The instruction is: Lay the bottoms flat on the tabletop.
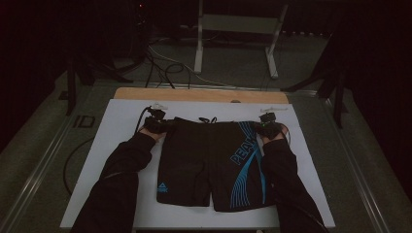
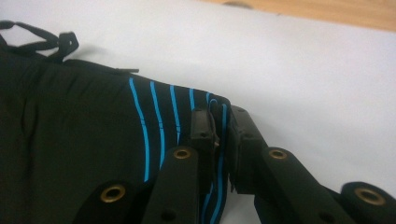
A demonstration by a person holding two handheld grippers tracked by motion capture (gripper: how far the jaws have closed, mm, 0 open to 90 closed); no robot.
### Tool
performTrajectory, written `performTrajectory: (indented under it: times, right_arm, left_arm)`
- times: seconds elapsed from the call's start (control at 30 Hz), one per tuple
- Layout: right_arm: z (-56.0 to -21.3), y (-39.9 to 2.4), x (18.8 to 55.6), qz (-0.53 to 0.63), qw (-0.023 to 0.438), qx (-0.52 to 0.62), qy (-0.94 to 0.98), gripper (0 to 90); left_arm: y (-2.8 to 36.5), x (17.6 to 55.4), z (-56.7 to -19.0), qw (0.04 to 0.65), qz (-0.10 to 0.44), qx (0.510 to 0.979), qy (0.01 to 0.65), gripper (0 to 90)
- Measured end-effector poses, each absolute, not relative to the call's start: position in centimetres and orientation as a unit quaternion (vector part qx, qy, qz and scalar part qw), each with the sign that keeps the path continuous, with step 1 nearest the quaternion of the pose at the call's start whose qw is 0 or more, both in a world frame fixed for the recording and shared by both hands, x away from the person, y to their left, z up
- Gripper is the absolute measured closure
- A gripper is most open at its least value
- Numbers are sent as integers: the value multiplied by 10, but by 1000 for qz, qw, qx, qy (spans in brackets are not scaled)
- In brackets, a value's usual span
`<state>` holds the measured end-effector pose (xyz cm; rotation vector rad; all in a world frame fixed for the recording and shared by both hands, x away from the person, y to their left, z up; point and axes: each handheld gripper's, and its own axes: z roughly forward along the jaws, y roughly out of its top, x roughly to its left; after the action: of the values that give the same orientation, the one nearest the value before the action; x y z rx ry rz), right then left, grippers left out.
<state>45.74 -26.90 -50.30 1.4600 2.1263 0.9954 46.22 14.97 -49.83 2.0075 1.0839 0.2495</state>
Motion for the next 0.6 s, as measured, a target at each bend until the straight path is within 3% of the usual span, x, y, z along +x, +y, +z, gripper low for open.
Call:
performTrajectory:
  times: [0.6]
  right_arm:
    - [-494,-265,483,336,206,534,748,817]
  left_arm:
    - [138,477,-497,398,166,809,399,795]
